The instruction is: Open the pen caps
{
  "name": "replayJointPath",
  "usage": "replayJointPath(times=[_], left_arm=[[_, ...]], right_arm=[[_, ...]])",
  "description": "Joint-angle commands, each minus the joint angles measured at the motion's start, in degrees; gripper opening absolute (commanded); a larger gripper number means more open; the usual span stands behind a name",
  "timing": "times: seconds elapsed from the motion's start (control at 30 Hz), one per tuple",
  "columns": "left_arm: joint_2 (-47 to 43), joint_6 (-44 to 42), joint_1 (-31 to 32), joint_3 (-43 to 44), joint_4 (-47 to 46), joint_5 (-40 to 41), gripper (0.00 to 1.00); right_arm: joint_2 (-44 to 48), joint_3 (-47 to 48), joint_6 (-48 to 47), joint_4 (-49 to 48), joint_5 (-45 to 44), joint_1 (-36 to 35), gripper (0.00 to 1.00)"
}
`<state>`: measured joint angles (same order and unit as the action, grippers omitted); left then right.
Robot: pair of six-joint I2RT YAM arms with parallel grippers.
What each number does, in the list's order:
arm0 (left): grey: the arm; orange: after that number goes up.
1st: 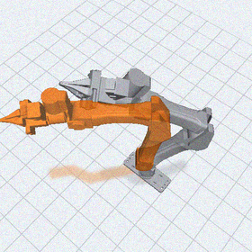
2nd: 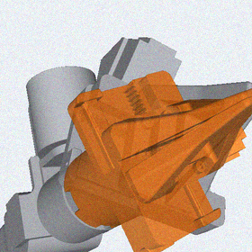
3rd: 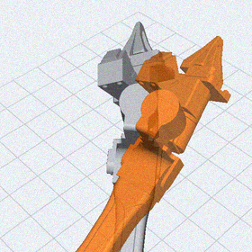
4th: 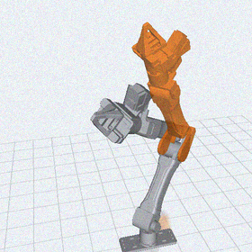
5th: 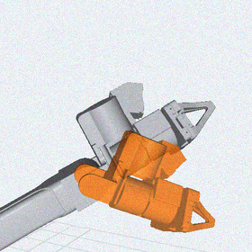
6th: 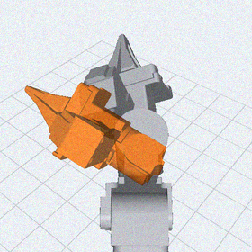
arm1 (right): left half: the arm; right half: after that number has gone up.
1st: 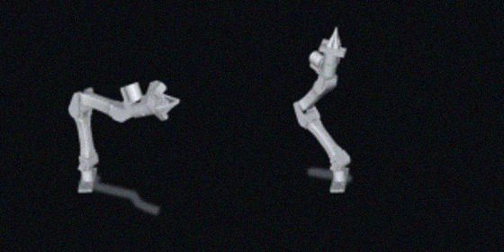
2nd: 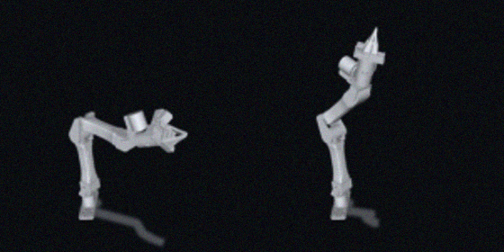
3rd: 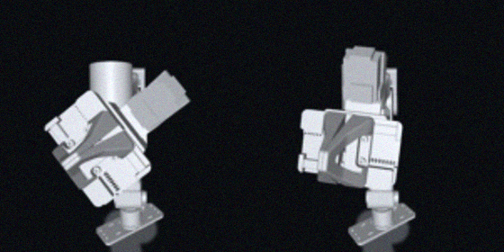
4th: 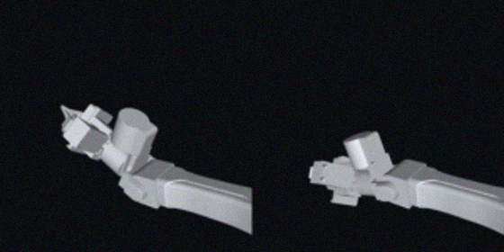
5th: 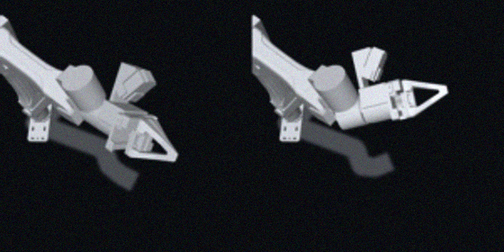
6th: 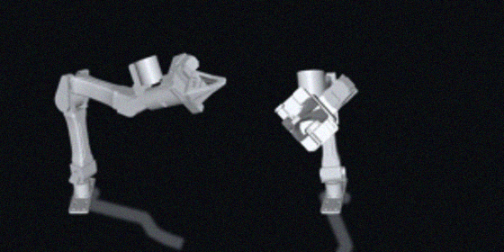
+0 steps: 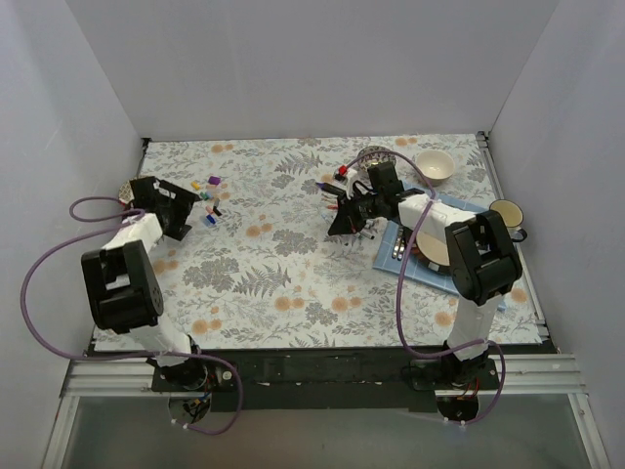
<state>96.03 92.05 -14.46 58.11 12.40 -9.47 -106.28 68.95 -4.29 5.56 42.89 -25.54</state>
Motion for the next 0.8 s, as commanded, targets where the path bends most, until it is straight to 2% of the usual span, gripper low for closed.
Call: replayJointPath(times=[0.0,0.1,0.2,0.27,0.43,0.5,0.67,0.77], left_arm=[[-14.62,-6.70,-0.13,-7.27,-11.39,-10.89,0.87],[-23.04,-9.69,-0.04,-13.00,-20.28,-19.25,0.98],[-27.63,-12.24,0.13,-17.41,-22.07,-23.74,0.98],[-29.22,-14.43,0.48,-18.55,-20.94,-24.27,0.98],[-35.54,-18.66,2.59,-19.52,-16.80,-22.08,0.98],[-36.87,-19.63,3.38,-19.87,-16.19,-21.38,0.98],[-37.14,-19.45,3.65,-19.70,-16.01,-21.81,0.98],[-37.23,-19.45,3.73,-19.52,-15.74,-21.90,0.98]], right_arm=[[-2.17,4.79,-11.23,8.40,-13.26,0.32,0.03],[-4.72,8.30,-14.59,13.94,-18.01,0.32,0.06],[-6.30,9.98,-16.79,16.76,-20.21,0.23,0.11],[-7.01,10.33,-17.94,17.63,-21.88,0.14,0.16],[-6.93,10.15,-18.82,18.52,-23.20,-0.12,0.21],[-6.57,10.07,-19.08,18.52,-24.08,-0.21,0.26],[-4.73,9.54,-19.70,18.52,-25.49,-0.13,0.38],[-3.24,9.19,-20.14,18.69,-26.10,-0.12,0.41]])
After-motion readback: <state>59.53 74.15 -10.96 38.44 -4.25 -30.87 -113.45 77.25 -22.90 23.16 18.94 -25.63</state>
